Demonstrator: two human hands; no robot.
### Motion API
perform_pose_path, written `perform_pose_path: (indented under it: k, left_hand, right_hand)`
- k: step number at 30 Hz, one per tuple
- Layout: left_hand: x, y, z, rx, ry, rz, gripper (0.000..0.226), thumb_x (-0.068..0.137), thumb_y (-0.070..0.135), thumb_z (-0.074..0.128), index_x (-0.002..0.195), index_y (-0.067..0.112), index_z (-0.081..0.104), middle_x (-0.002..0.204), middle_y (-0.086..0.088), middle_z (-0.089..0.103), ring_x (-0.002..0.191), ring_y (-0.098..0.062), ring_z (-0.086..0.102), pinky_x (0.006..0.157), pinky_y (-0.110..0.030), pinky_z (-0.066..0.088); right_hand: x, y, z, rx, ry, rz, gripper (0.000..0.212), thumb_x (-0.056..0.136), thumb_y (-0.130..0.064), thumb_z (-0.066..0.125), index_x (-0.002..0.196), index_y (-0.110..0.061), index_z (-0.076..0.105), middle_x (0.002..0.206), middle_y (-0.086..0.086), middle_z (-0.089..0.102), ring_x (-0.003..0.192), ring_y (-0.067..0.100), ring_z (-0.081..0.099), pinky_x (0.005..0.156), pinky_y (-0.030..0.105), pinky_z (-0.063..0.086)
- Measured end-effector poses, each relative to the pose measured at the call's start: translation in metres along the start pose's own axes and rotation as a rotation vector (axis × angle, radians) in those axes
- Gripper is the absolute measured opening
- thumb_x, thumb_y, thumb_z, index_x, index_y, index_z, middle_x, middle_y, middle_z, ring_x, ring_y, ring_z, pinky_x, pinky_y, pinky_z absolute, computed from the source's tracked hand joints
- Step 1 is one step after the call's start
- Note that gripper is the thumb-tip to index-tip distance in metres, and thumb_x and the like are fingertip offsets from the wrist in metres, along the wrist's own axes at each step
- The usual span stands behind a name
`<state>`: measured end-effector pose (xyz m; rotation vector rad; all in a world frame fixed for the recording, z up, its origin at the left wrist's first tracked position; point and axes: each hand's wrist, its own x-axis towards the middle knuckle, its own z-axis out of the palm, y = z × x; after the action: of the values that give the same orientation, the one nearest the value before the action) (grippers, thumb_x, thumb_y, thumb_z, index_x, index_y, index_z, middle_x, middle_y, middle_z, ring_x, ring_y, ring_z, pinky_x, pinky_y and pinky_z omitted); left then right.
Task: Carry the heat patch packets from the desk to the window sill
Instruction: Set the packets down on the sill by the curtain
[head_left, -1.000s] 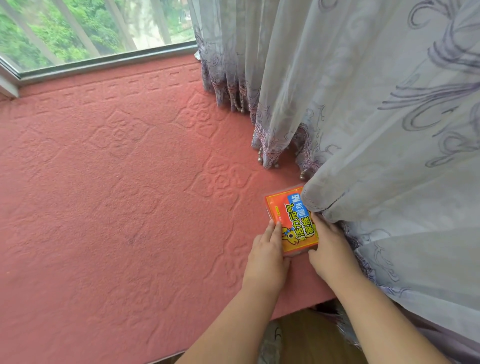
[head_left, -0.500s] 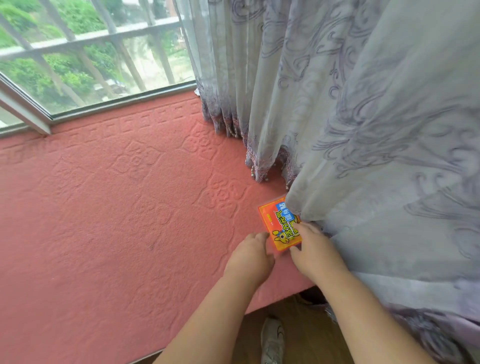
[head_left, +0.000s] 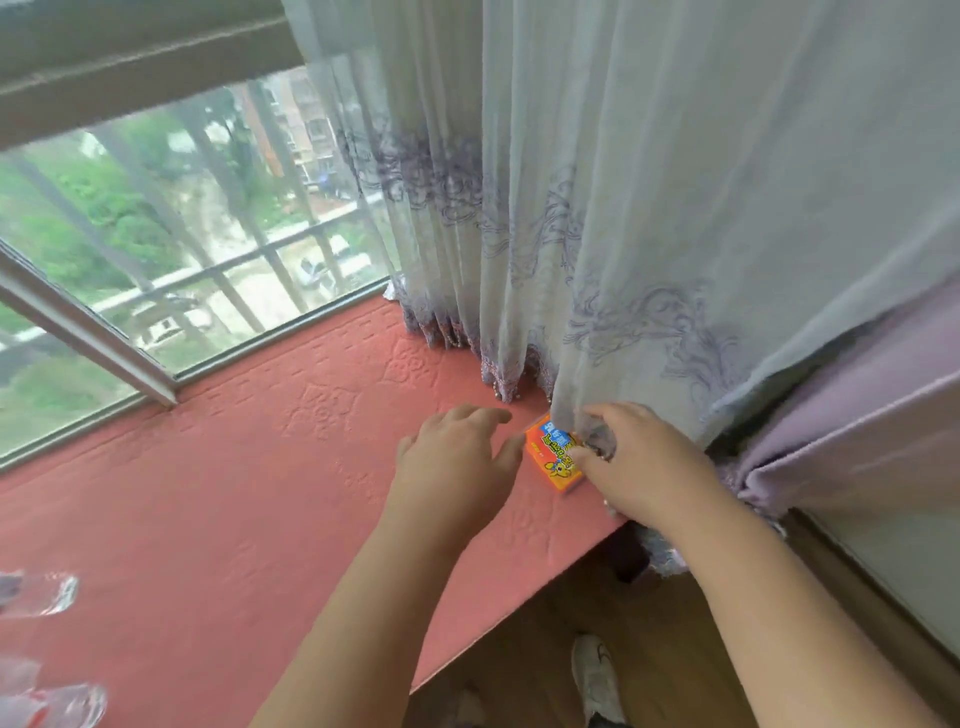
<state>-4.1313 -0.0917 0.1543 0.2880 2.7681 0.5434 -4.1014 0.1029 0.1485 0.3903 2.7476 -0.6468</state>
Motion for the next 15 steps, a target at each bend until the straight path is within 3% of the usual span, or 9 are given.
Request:
perform_pose_path:
  k: [7,10,12,15]
  left_hand:
    - [-0.053,0.038,-0.065,0.083,0.012,0.287,0.038,0.099,0.059,0.040,0.132,0.047,0.056,0.143,0.023,0.053,0.138,-0.012,0.040,0.110,-0.042,0.031]
    - [-0.070,0.072,-0.078,0.067,0.011,0.433,0.037,0.098,0.060,0.041,0.131,0.050,0.056,0.138,0.025,0.055,0.137,-0.013,0.040,0.112,-0.046,0.035]
    - [-0.083,0.099,-0.079,0.103,0.015,0.534,0.037,0.099,0.061,0.041,0.132,0.051,0.054,0.141,0.026,0.053,0.139,-0.012,0.039,0.113,-0.044,0.033]
    - [-0.107,0.140,-0.074,0.142,-0.021,0.676,0.037,0.100,0.060,0.041,0.134,0.051,0.052,0.146,0.024,0.050,0.140,-0.012,0.038,0.112,-0.044,0.030]
  right_hand:
    - [-0.108,-0.025,-0.054,0.062,0.190,0.134,0.055,0.098,-0.052,0.058,0.150,-0.039,0.047,0.156,-0.014,0.045,0.131,0.014,0.056,0.106,0.037,0.048]
    - [-0.156,-0.014,-0.074,0.111,0.319,0.211,0.057,0.098,-0.054,0.058,0.151,-0.035,0.046,0.155,-0.015,0.044,0.124,0.014,0.058,0.103,0.038,0.050]
    - [-0.191,0.000,-0.084,0.117,0.388,0.285,0.056,0.100,-0.052,0.056,0.152,-0.036,0.045,0.159,-0.018,0.038,0.130,0.011,0.055,0.100,0.030,0.047]
    - [-0.247,0.027,-0.095,0.090,0.470,0.426,0.058,0.101,-0.055,0.052,0.155,-0.038,0.040,0.164,-0.021,0.030,0.137,0.010,0.050,0.098,0.031,0.046]
